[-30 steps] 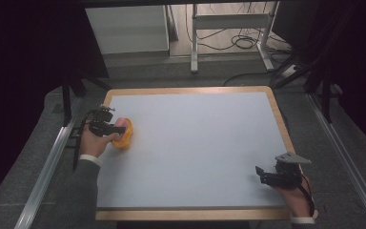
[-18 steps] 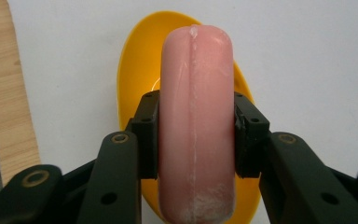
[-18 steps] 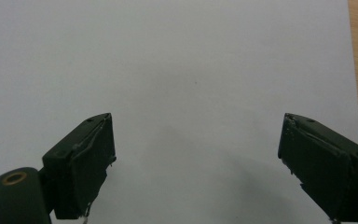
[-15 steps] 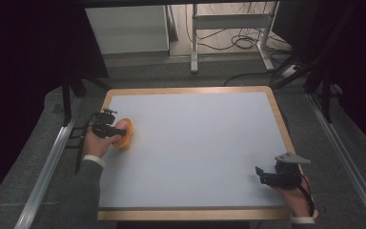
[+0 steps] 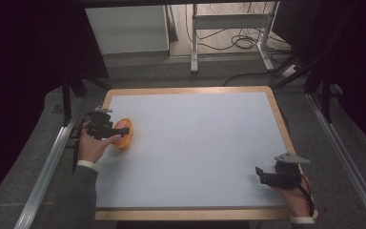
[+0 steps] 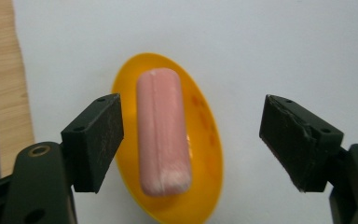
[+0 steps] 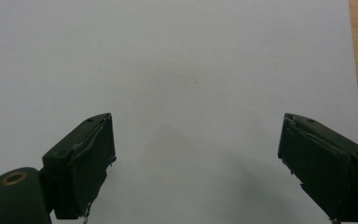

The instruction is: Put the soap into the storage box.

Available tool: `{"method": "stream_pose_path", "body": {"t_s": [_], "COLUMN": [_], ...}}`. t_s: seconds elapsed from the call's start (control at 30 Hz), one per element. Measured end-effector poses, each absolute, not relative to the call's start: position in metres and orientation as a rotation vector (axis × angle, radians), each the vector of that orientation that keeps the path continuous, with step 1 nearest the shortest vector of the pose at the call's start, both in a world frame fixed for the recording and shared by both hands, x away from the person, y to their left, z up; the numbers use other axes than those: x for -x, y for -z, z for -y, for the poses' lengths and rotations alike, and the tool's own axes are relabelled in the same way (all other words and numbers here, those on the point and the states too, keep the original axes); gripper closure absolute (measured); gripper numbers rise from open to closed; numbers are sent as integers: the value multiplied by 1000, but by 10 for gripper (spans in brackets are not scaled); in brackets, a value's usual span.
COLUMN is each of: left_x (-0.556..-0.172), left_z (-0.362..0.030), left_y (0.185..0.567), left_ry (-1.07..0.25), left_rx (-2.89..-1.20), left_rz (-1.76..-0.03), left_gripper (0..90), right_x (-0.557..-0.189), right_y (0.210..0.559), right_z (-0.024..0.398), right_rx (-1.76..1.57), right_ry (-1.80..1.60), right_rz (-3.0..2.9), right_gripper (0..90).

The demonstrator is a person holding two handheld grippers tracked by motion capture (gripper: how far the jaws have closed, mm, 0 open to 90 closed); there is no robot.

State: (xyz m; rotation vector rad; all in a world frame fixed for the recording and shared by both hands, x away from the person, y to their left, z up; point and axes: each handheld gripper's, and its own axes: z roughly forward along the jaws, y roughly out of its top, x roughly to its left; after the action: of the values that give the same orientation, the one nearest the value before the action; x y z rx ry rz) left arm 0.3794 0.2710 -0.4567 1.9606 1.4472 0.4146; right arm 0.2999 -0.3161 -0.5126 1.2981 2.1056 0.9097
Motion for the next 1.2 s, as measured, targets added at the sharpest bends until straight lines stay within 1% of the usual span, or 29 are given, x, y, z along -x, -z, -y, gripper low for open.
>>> {"method": "stream_pose_path", "body": {"t_s": [0.17,0.4,0.5,0.67,0.97,1.2], "left_x": [-359,-342,-333,-322,-307,-301], "left_z": [-265,-259,-253,-241,-229,-230], "left_y": [458,461,464,472,495,512], "left_ry": [-405,-378,-330,-295,-258,-227], "left_rx": [-1957,-1967,-1988,-2021,-2039,-2019], "left_rz": [-1375,-1306,-1270,-1233,-1202,-1212], "left_gripper": [215,216,215,211,206,204], "right_x": [-300,-299,-300,-299,-299,-298], "right_y": [513,513,513,513,512,511], "right_z": [316,314,314,314,315,317], "right_rx": [-1301,-1298,-1294,-1294,-1293,-1297], "right_ry": [-905,-905,-903,-905,-906,-909], "right_rz": [-2108,-2109,-2112,-2114,-2109,-2098], "right_gripper": [105,105,105,105,105,106]}}
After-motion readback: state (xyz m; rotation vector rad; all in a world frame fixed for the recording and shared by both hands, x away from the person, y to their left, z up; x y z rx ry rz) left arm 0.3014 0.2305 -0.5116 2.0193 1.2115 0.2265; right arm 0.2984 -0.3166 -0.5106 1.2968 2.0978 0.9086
